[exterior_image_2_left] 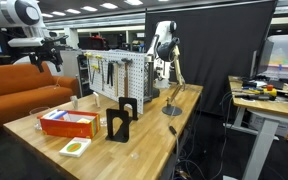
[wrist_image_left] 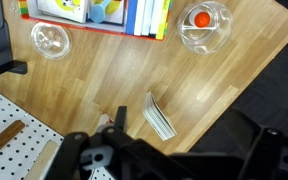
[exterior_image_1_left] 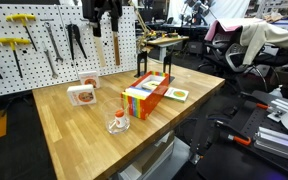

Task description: Remove the book that's slightly open and put it on the black thing nearest to the box

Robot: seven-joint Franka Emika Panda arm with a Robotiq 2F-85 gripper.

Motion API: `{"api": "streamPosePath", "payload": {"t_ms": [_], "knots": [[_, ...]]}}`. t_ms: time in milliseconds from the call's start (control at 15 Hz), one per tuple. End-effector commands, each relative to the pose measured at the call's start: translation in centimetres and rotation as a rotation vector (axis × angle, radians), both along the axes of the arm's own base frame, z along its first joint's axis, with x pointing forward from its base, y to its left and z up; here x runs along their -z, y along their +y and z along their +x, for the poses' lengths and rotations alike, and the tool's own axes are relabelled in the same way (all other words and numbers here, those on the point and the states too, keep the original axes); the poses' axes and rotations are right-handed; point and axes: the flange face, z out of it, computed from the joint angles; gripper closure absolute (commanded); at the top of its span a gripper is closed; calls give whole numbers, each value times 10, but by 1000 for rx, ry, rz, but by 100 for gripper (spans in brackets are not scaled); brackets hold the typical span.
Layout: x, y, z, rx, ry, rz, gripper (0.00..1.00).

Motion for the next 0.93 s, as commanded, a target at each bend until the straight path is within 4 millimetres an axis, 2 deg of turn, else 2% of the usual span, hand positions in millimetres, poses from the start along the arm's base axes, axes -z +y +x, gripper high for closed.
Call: {"api": "streamPosePath", "payload": {"t_ms": [0,267,400,533,867], "knots": [[-1,0,0,0,1,0,0],[-1,6,14,-1,-38,24,0],[3,14,29,-20,-62,37,0],[13,24,46,-39,-71,42,0],[52,44,93,-116,-78,-23,0]]}}
